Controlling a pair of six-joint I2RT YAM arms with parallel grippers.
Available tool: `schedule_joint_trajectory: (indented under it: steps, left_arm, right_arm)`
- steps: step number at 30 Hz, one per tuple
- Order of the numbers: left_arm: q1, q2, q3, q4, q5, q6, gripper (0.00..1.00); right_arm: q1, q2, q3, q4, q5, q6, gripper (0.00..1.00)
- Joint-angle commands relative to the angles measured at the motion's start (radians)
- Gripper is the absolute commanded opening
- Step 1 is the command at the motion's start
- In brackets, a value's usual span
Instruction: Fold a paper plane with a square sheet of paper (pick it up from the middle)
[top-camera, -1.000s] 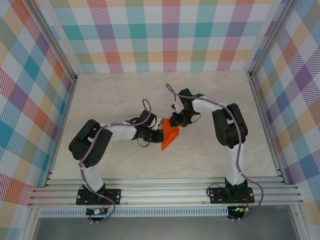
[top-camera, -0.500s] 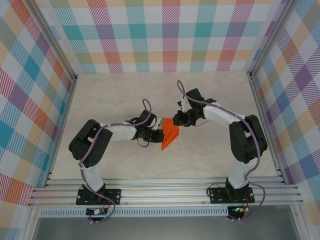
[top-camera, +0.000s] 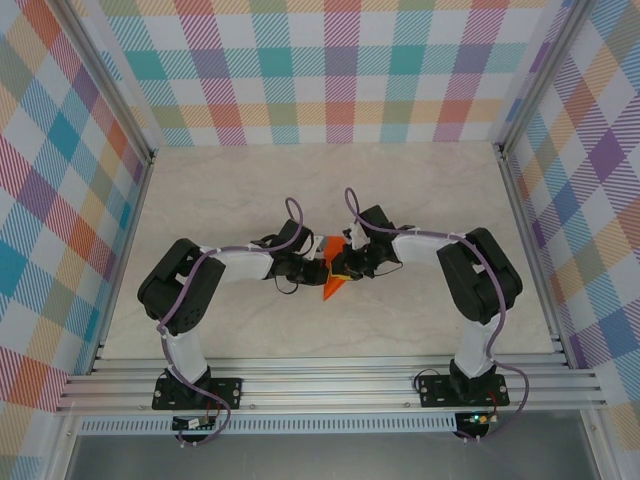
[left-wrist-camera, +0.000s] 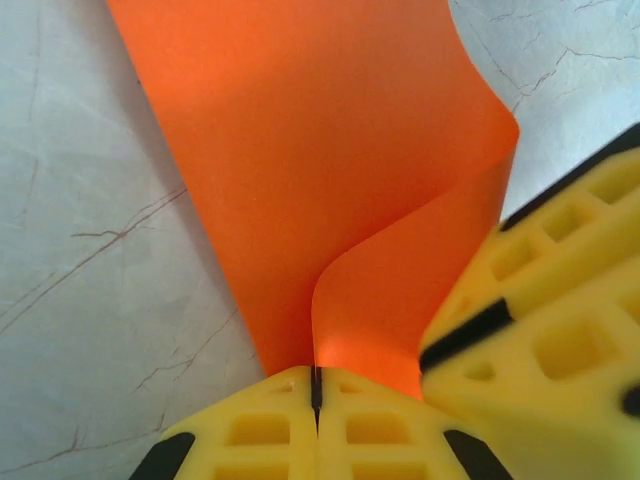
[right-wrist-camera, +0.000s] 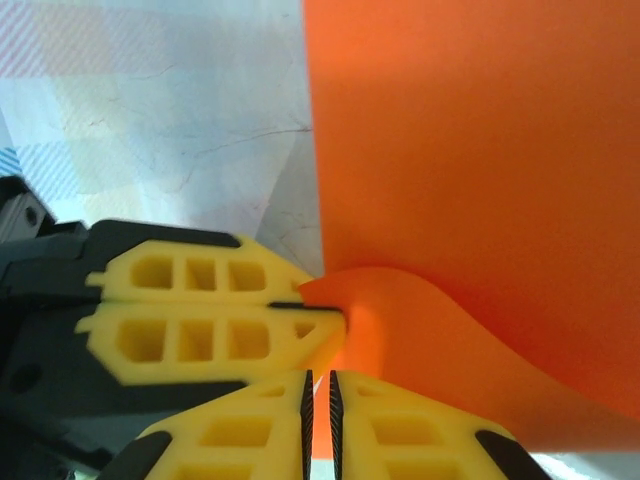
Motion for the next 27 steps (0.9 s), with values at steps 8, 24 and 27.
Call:
schedule_joint_trajectory:
  steps: [8,24,27]
  left_arm:
    - [0.018,0.025,0.016,-0.042,0.005,0.027,0.05]
    - [0.018,0.021,0.016,-0.059,0.002,0.035,0.04]
    - [0.018,0.021,0.015,-0.062,0.005,0.036,0.04]
  right_arm:
    - [0.000,0.076,-0.012,0.030,0.032,0.005,0.15]
    - [-0.043,-0.008,-0.037,0.110,-0.001,0.041,0.17]
    - [-0.055,0.005,-0.049,0.131,0.015,0.047,0.16]
